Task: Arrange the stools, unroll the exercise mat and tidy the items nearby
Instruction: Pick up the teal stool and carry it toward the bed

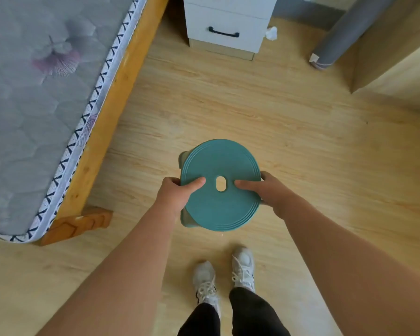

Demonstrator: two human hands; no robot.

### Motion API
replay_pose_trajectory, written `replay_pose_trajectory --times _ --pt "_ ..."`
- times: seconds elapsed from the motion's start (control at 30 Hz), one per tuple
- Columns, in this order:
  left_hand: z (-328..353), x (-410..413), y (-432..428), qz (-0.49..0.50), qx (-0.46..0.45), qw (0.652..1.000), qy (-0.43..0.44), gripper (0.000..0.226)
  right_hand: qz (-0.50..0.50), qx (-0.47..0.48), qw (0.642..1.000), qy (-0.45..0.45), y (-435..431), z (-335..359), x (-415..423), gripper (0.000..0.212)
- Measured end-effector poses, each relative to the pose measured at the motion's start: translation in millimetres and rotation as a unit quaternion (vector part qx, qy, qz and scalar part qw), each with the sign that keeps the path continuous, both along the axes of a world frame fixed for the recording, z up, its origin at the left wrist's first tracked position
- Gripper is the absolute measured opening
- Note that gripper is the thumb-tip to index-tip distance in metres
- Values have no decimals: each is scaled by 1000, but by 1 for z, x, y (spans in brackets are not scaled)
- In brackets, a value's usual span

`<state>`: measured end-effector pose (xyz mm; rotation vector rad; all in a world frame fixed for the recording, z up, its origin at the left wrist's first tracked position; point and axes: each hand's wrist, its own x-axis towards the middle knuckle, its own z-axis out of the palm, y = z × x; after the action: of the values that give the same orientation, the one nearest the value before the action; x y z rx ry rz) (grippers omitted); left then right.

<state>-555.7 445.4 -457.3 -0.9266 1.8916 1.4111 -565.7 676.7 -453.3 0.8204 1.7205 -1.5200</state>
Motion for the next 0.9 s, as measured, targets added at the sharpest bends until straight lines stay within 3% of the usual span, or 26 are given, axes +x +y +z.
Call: replay_pose_trajectory --times 0.5,0.6,0.73,0.9 --pt "-43 -200 -30 24 -22 999 -33 61 -23 -9 999 -21 -44 -46 -209 75" --pt "-56 -234 -31 25 -32 999 -27 49 -16 -29 999 -26 -46 -62 -243 66" --pt "-86 -262 -35 45 -28 998 -46 16 -19 -21 999 -35 -51 -99 -273 64" --pt "-145 -303 -48 71 -25 995 -70 22 -9 13 999 -34 -67 -160 -314 66"
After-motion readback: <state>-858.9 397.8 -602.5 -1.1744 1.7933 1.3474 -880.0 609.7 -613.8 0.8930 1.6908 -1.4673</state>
